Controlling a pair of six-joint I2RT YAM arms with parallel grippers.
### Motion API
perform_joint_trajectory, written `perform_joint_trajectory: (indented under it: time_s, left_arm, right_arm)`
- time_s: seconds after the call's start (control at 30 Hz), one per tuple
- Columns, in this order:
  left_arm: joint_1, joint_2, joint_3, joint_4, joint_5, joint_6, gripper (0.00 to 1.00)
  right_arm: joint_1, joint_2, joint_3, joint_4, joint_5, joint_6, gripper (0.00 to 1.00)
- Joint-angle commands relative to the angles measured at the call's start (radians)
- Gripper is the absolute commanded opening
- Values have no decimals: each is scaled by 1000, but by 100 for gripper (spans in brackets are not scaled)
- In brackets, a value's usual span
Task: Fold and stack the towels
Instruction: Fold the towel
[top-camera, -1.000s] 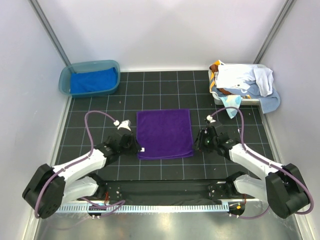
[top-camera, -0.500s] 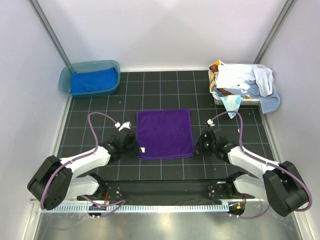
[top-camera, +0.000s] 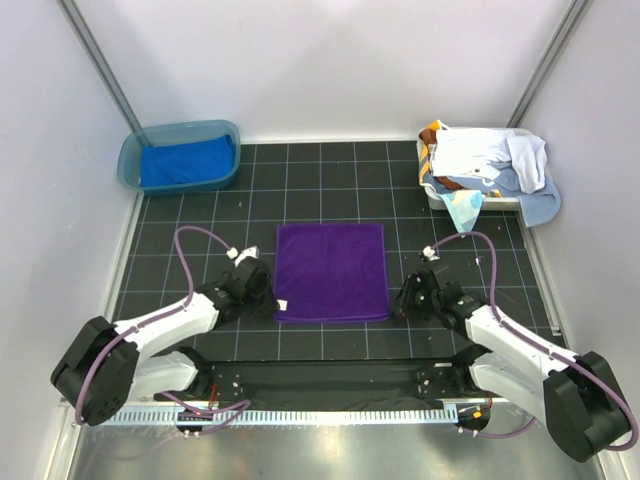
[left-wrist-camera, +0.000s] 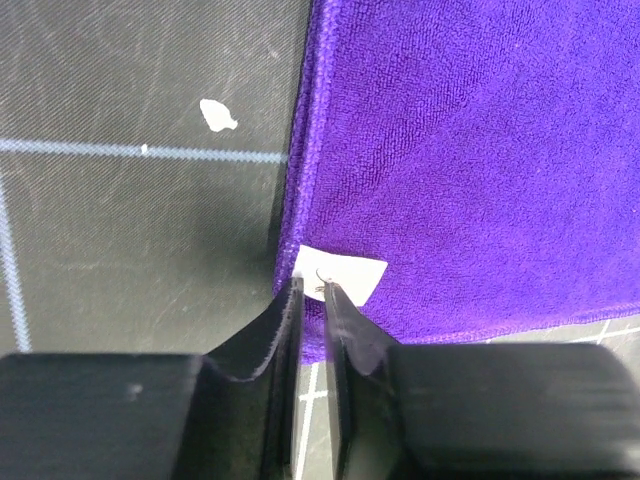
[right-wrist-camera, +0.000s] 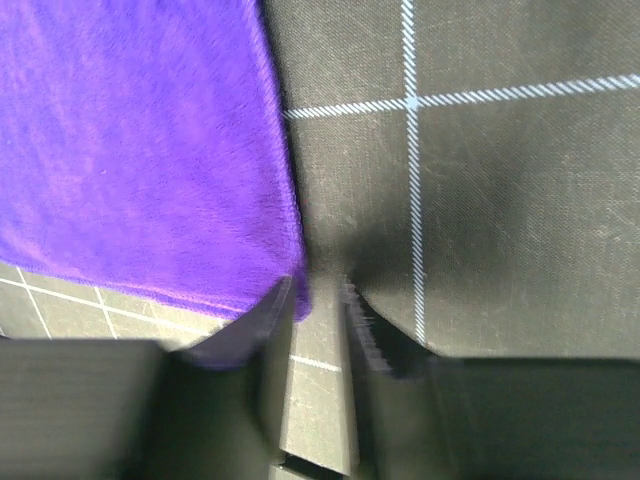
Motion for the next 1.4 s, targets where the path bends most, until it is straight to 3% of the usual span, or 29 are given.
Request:
perform_joint_trajectory:
  time_s: [0.0,0.17,0.33,0.47,0.77,0.93,1.13,1.37]
  left_arm:
    - [-3,-31,27,-130,-23,21,21]
    - [-3,-83,129,-199,-29,47,40]
    - [-2,-117,221,-236,-86,84,49]
    - [24,-36,318,-205,-175,123,53]
    - [176,335,600,-104,-244,347,44]
    - [207,535,718,-36,-195,456,37]
    - [224,699,835,-29,-135,502,31]
    - [228,803,903,-58,-193,522,30]
  right_arm:
    - [6,-34,18,-35,39,-1,34]
    - [6,-43,117,-111,96,-22,41]
    - [6,14,275,-130,151,-58,40]
    - [6,135,377,-55,132,-88,38]
    - [-10,533,668,93,78,-130,27]
    - [-37,728,788,110,46,-160,26]
    - [-66,853,874,96,32,-182,23]
    - [-106,928,883,90,43,-202,22]
